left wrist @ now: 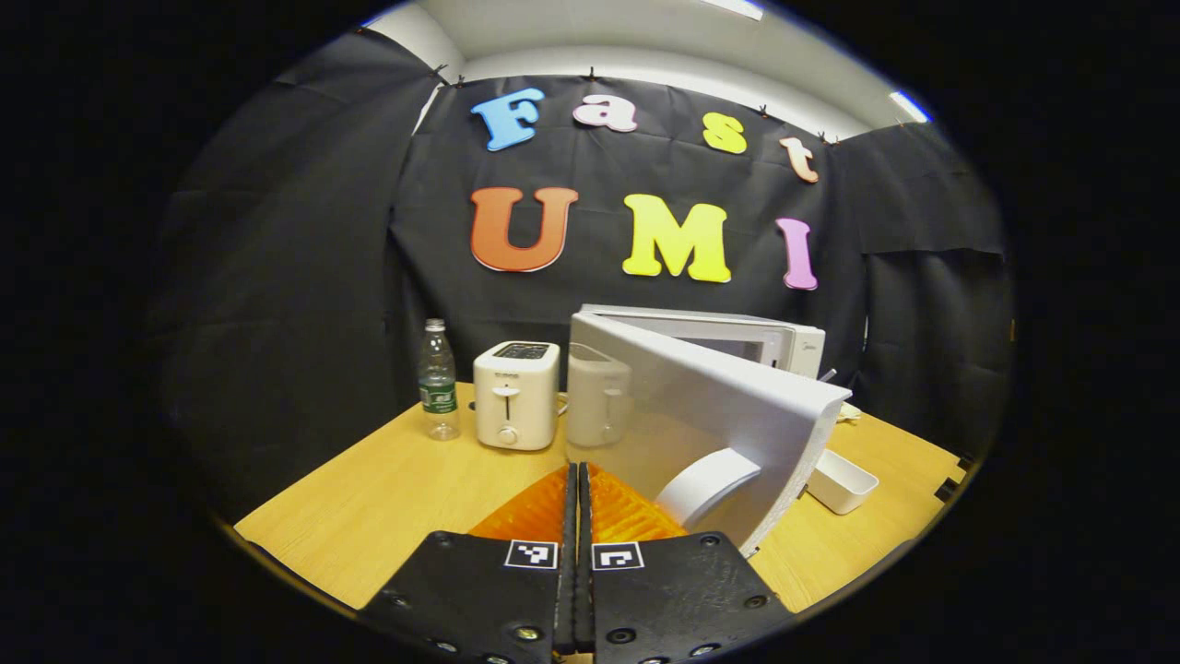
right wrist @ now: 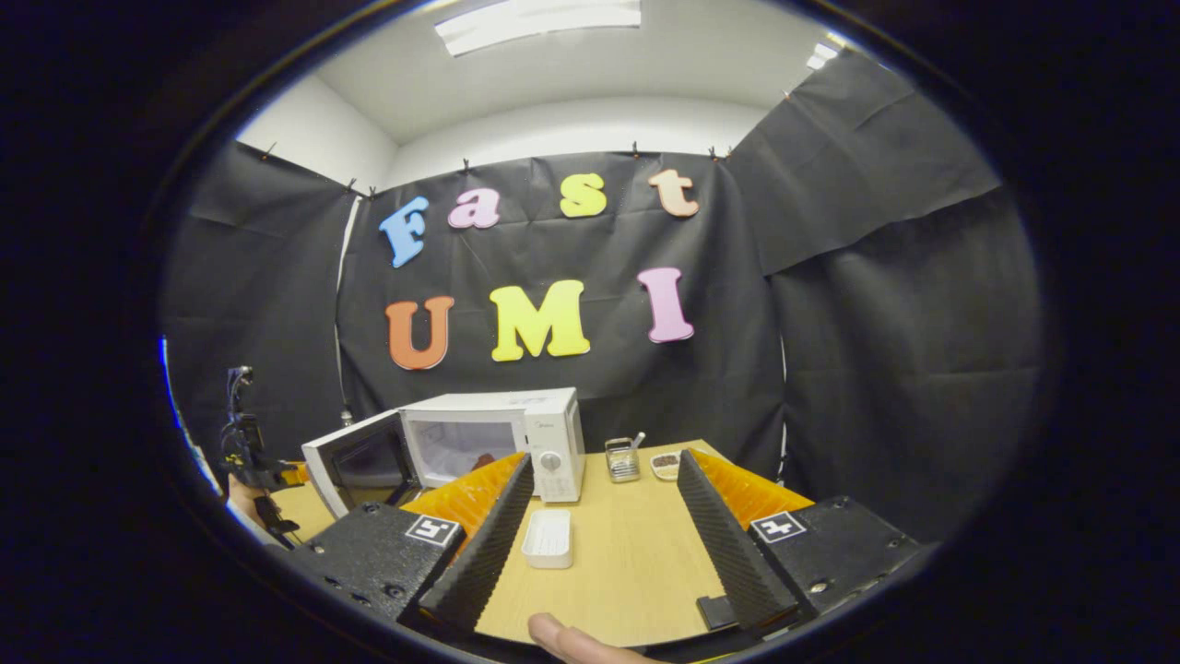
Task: Open the microwave oven with the left hand, put the food in, and close the microwave oven.
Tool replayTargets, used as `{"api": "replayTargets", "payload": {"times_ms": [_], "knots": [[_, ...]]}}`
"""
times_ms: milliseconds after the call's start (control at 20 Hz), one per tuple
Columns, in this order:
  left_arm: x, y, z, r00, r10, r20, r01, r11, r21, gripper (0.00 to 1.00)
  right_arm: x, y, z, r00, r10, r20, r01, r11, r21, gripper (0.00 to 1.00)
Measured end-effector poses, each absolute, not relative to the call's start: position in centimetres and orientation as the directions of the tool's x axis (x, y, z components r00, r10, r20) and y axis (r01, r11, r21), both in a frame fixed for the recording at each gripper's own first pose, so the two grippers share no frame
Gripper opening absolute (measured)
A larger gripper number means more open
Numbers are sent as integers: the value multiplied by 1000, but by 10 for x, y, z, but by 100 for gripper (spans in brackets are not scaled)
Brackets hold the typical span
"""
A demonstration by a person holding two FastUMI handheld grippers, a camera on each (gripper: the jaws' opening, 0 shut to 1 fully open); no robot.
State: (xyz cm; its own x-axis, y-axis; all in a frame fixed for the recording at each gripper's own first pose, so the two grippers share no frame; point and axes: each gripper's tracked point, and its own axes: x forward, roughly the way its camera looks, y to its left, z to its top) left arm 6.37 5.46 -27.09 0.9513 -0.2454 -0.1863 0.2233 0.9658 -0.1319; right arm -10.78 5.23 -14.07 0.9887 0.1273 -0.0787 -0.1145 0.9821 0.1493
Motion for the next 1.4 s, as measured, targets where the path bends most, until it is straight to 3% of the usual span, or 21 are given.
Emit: {"api": "replayTargets", "payload": {"times_ms": [200, 750, 800, 850, 1400], "knots": [[68, 10, -275, 914, -369, -170, 341, 924, -170, 0, -106, 50, -143, 990, 119, -78, -106, 983, 149, 99], [101, -84, -276, 840, -524, -140, 500, 849, -173, 0, -100, 49, -155, 986, 133, -100, -114, 978, 174, 100], [107, -91, -277, 837, -529, -136, 503, 844, -189, 12, -100, 49, -154, 986, 133, -99, -114, 978, 175, 100], [112, -98, -280, 835, -531, -144, 501, 842, -202, 0, -99, 50, -155, 986, 134, -98, -115, 978, 173, 100], [147, -171, -263, 847, -519, -115, 483, 842, -242, 0, -81, 49, -157, 983, 170, -66, -156, 972, 176, 99]]}}
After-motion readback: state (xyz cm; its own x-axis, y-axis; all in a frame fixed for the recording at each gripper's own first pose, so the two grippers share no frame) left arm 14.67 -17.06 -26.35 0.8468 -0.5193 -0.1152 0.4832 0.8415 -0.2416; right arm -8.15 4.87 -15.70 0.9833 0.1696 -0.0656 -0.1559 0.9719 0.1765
